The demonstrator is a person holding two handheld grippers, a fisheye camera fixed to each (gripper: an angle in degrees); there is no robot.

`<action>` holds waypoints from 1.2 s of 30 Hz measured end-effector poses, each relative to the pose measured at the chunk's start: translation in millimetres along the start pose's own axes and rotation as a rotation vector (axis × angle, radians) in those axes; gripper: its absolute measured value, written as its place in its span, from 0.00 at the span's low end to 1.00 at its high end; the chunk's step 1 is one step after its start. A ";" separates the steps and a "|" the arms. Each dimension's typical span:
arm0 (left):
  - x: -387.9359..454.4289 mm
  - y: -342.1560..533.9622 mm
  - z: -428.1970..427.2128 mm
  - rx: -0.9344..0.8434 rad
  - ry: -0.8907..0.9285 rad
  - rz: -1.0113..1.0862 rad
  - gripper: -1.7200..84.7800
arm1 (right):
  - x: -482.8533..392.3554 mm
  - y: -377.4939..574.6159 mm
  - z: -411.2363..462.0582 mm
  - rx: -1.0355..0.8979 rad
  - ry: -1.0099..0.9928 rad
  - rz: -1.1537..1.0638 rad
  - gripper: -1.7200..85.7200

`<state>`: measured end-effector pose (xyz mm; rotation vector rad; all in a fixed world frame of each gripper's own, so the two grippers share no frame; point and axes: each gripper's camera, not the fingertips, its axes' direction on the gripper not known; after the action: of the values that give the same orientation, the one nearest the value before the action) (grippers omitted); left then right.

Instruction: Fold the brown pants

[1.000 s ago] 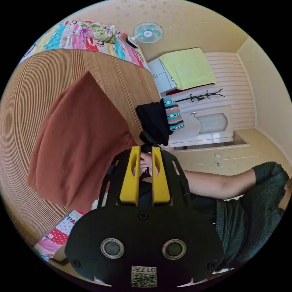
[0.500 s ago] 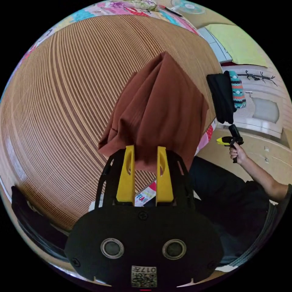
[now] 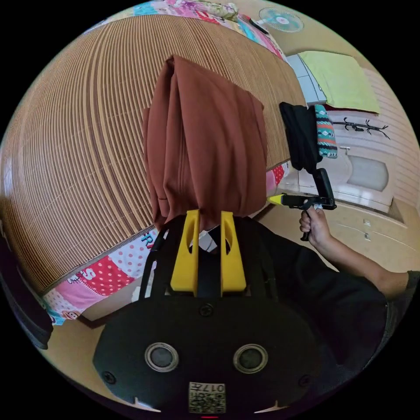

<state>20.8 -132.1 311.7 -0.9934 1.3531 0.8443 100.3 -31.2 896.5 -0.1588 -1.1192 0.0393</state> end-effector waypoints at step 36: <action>-91.6 3.2 -45.5 -0.097 0.222 0.000 0.01 | -52.7 36.7 98.6 0.022 0.237 -0.110 0.08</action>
<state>-4.8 -166.8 404.4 -1.1903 1.5105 0.8249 -9.5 9.8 886.1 -0.0796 -0.8892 -0.0640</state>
